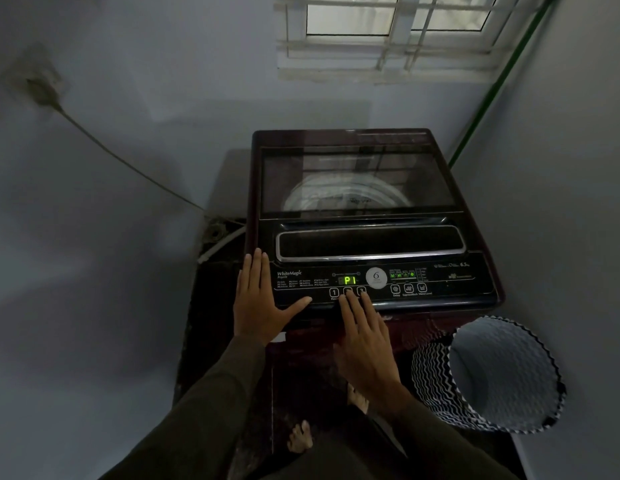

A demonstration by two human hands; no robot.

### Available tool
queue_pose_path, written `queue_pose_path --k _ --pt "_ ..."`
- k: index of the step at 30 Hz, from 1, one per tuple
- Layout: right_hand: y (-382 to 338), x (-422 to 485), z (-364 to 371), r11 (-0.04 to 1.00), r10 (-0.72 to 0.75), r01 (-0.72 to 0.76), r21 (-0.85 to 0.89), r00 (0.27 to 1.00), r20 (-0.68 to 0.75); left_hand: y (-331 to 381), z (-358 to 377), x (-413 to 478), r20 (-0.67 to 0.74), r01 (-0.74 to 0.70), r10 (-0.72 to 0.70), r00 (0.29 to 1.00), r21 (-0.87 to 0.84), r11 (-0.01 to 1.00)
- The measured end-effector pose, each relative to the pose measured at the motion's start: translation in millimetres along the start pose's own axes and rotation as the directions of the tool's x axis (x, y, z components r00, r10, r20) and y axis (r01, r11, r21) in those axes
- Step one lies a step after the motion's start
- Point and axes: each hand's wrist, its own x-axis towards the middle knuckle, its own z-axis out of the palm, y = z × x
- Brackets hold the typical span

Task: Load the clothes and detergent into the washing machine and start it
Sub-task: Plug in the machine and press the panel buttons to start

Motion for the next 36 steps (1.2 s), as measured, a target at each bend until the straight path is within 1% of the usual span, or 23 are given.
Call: queue_pose_path --k 11,15,20,26,31,36 --pt "0 4 -3 1.0 0.019 -0.02 0.012 1.0 0.021 0 1 0 -0.004 0.005 -0.005 1.0 -0.012 1.0" --pt "-3 10 -17 0.999 0.028 -0.028 0.033 1.0 0.001 1 1 0 -0.017 -0.005 0.004 1.0 -0.016 1.0" --pt "-3 12 -32 1.0 0.003 -0.003 0.004 1.0 0.026 1 0 0 -0.001 -0.006 0.006 1.0 -0.003 1.0" --pt "5 11 -30 0.997 0.028 -0.031 -0.072 0.999 -0.031 1 0 -1 0.007 -0.008 0.008 1.0 -0.019 1.0" --pt "6 11 -19 0.99 0.049 -0.046 -0.135 0.999 0.019 0 -1 -1 0.013 0.001 -0.001 1.0 -0.028 1.0" --pt "2 11 -12 0.986 0.077 -0.074 -0.152 0.997 0.014 0 -1 -1 0.022 0.003 -0.002 1.0 -0.032 0.999"
